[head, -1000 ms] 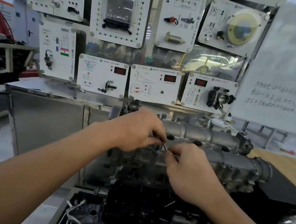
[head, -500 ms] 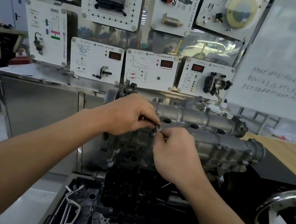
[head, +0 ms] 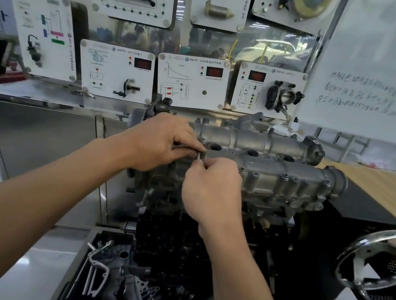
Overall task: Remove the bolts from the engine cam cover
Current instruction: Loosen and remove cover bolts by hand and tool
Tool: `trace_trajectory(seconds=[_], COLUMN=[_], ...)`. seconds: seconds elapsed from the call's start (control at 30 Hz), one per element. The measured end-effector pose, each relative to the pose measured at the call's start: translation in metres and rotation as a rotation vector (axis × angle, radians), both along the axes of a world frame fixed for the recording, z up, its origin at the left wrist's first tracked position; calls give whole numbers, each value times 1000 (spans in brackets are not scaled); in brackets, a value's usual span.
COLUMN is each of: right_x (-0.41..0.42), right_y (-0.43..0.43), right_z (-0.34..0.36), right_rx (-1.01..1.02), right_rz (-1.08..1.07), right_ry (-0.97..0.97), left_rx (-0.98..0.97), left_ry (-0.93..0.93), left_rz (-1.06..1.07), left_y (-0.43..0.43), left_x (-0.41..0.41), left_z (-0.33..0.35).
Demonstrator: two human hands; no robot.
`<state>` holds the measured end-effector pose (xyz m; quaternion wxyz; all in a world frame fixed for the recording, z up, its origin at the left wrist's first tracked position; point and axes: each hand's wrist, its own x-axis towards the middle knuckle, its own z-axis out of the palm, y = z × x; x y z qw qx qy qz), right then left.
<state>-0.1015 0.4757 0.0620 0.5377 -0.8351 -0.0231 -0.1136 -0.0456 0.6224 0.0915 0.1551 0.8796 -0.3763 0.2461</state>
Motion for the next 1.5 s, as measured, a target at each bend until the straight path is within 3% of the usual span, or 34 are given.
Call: trace_trajectory(seconds=[0.17,0.33,0.43,0.9,1.1,1.33,1.5], right_x=[-9,-10,-12,-5,8,-6,-9], right_y=[17,37,47,12,-22,1,34], right_z=[-4,-6,-7,-8,14,3,-10], right_rx=[200,646,726,433,462,892,1188], right_rz=[-60,-86,-117,57,341,296,196], right_ry=[47,159,163,190,474,506,460], left_rx=[78,127,119,73,15,-59,-161], left_ry=[-112,-135,-129,-156,-155,-54,314], left_rz=[-15,-31,-23,41,78,157,243], left_y=[1,2,2,3,7,1,-4], left_x=[1,3,4,-9,-15,-13,-10], left_z=[-6,-7,-7,-8,-18,-13,8])
